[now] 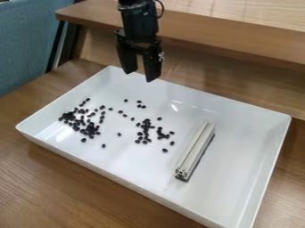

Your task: Sweep into pile

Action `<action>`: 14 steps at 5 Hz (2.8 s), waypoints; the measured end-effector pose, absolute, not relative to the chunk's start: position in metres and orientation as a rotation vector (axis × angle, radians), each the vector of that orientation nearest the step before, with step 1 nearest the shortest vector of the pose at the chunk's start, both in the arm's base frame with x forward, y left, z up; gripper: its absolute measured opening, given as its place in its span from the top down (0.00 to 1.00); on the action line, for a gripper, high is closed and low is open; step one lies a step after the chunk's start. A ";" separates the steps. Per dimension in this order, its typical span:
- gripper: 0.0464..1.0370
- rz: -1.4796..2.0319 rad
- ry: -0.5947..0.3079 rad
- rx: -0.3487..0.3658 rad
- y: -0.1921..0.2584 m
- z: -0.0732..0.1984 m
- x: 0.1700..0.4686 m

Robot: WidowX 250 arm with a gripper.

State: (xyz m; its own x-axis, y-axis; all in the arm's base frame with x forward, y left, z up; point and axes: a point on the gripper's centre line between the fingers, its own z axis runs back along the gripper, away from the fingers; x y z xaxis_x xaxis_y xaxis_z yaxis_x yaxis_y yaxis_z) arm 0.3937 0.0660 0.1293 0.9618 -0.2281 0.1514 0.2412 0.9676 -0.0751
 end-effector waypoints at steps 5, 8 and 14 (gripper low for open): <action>0.04 -0.245 -0.057 -0.140 -0.026 0.080 0.374; 0.04 -0.200 -0.091 -0.201 -0.051 0.077 0.366; 0.62 -0.109 -0.109 -0.040 -0.065 0.031 0.373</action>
